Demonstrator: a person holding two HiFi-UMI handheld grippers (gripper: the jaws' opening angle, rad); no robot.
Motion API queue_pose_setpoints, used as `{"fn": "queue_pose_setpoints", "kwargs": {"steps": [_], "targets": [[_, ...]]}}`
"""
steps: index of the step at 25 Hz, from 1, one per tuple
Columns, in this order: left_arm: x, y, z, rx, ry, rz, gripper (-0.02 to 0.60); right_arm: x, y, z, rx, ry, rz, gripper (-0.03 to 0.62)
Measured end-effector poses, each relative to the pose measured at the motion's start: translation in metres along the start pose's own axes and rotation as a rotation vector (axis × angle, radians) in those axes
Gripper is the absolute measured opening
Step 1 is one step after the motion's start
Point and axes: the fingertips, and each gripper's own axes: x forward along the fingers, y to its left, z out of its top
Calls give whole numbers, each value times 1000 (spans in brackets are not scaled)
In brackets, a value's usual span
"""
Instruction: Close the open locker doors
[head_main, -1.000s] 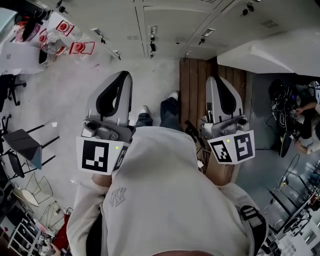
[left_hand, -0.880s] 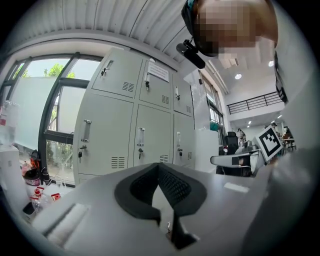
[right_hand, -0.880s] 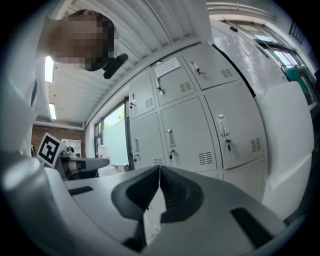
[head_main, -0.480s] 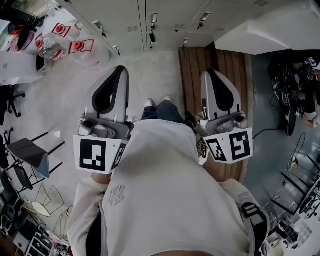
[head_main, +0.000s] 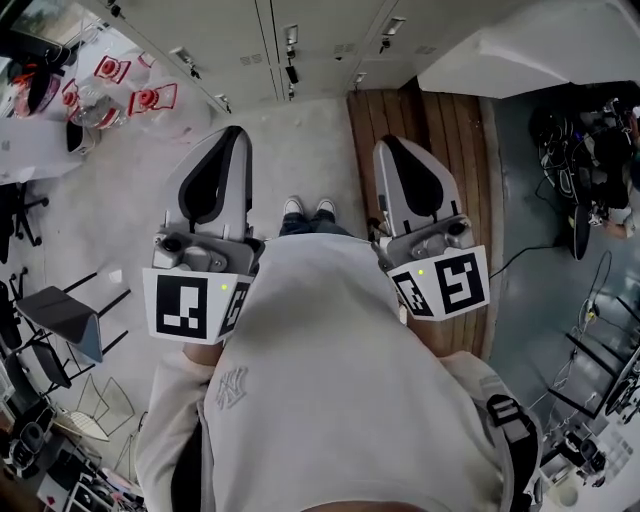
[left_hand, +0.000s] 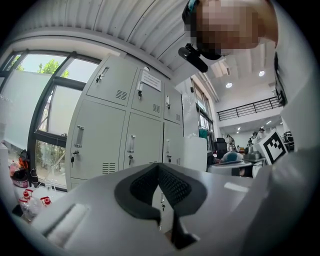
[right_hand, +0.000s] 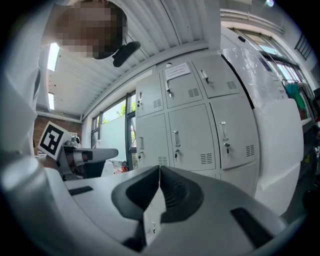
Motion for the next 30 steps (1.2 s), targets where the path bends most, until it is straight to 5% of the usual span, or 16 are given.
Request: {"fn": "queue_pose_setpoints", "kwargs": {"steps": [30], "targets": [[19,-4,17,19,-46,7,8,10,-14,7,-73,14,23,12]]}}
